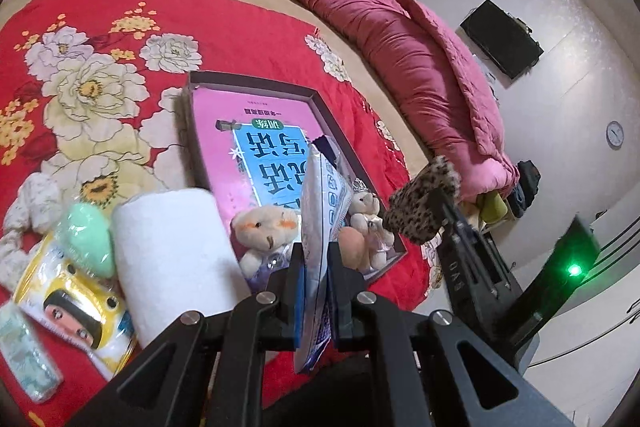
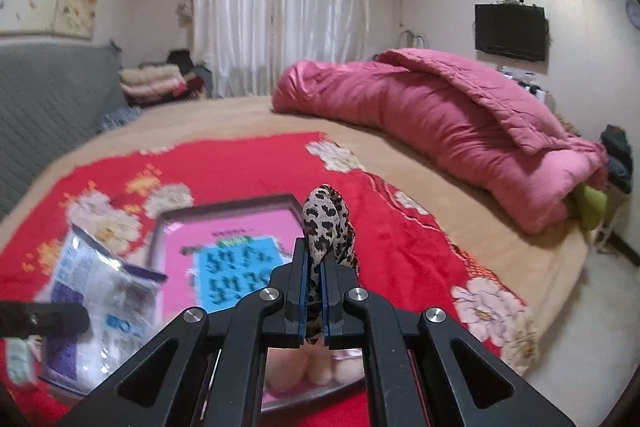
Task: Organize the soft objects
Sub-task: 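Carry the scrunchie over the tray with the right tool while the left carries the packet, then lower the scrunchie onto the tray and open the right tool while the left holds the packet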
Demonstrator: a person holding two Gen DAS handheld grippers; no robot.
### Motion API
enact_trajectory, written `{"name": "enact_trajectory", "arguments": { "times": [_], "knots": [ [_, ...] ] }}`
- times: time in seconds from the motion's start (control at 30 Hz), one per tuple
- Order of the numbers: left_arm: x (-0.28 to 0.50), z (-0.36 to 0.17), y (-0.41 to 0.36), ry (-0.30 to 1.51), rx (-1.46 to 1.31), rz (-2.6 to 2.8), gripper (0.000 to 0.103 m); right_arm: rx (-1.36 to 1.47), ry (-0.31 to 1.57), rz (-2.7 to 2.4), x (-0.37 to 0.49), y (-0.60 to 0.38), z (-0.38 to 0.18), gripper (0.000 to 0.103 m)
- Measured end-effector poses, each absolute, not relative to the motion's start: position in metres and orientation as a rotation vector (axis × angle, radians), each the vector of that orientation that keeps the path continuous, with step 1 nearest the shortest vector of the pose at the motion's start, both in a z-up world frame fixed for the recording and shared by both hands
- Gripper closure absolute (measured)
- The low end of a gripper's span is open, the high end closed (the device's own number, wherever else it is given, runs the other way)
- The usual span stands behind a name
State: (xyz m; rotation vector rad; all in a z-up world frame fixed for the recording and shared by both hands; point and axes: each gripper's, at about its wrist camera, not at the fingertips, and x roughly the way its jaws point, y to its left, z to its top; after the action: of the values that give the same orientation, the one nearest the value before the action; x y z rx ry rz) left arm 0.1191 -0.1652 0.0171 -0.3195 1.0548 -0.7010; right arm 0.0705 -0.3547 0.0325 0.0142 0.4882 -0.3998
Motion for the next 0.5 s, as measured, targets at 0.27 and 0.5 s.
{"name": "enact_trajectory", "arguments": {
  "times": [0.27,0.5],
  "knots": [
    [0.147,0.003,-0.179,1.094,-0.304,-0.646,0.094,0.001,0.627,-0.328,0.106,-0.352,0.008,0.098],
    [0.161,-0.01,-0.178,1.125,-0.327,-0.599,0.094,0.013,0.736,-0.256,0.127,-0.347,-0.011,0.097]
  ]
}}
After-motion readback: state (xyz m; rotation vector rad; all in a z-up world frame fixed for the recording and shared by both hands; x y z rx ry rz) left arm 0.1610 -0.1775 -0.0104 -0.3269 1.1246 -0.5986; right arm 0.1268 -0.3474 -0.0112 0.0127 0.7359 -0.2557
